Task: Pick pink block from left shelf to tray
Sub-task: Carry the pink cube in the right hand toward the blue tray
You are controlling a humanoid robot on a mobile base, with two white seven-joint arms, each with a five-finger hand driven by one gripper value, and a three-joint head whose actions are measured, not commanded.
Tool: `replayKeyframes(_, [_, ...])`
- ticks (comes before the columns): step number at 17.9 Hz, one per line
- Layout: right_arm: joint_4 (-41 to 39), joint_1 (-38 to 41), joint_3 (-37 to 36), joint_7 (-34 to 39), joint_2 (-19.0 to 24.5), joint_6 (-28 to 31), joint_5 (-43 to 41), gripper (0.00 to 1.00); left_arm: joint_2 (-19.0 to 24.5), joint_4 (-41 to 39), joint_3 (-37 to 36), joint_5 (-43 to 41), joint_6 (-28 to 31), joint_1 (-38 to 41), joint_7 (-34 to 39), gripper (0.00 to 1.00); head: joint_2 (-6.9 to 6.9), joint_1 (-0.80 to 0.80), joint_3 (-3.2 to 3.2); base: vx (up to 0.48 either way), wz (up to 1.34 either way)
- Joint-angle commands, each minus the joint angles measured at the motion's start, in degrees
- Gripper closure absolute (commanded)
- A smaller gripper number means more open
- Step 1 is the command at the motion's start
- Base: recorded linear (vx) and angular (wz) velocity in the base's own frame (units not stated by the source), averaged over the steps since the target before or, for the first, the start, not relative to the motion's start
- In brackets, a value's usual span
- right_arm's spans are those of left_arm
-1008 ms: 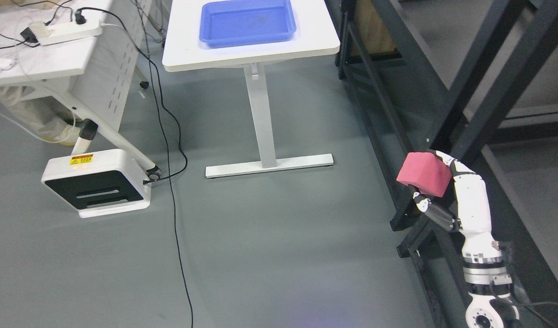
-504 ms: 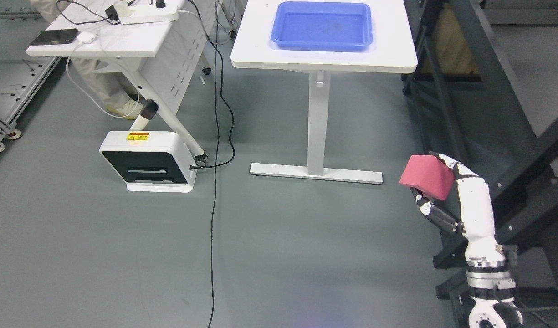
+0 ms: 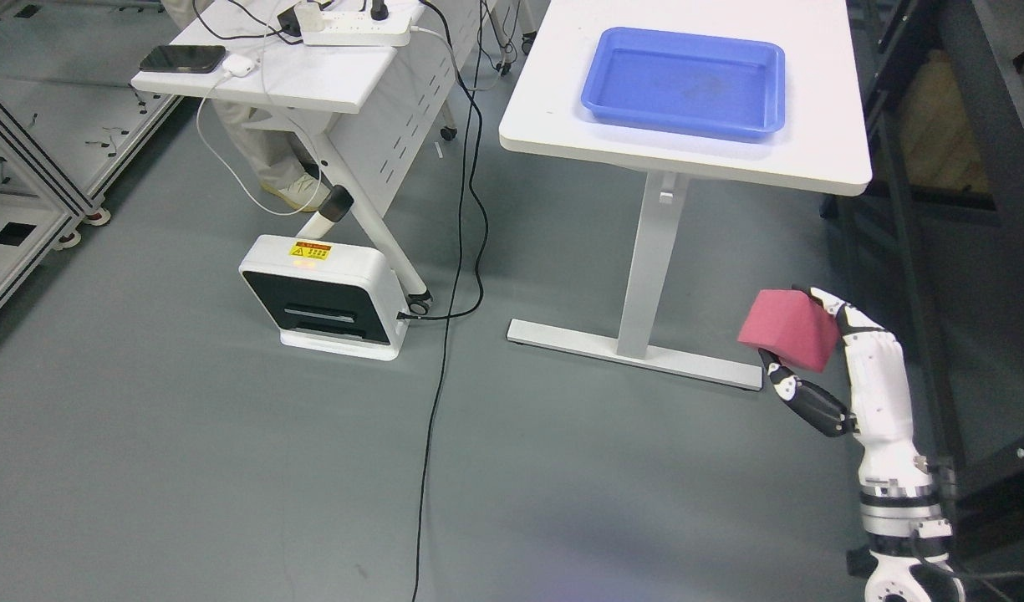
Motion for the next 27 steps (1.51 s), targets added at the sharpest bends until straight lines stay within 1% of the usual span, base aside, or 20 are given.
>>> replayKeyframes(1, [-0.26,0.15,-0.23,-0.01,-1.14,-0.02,-0.06,0.94,1.0,-1.0,0.0,0.0,0.01,1.14,0.01,0.0,0.0,0.0,0.0,0.246,0.14])
replayKeyframes(16, [-0.26,-0.03,-0.32,-0.72,-1.0,-0.46,-0.85,0.94,1.0,-1.0,0.0,0.0,0.01,1.14,0.01,0.0,0.0,0.0,0.0,0.25,0.01])
replayKeyframes(24, [-0.17,-0.38,1.35,-0.19,-1.0,-0.46,-0.85,0.94,1.0,-1.0,0.0,0.0,0.01,1.14,0.01,0.0,0.0,0.0,0.0,0.229,-0.05])
replayKeyframes(27, [-0.25,-0.47,1.35,-0.36,-1.0,-1.78,-0.85,0.93,1.0,-1.0,0.0,0.0,0.01,1.14,0.01,0.0,0.0,0.0,0.0,0.22,-0.11])
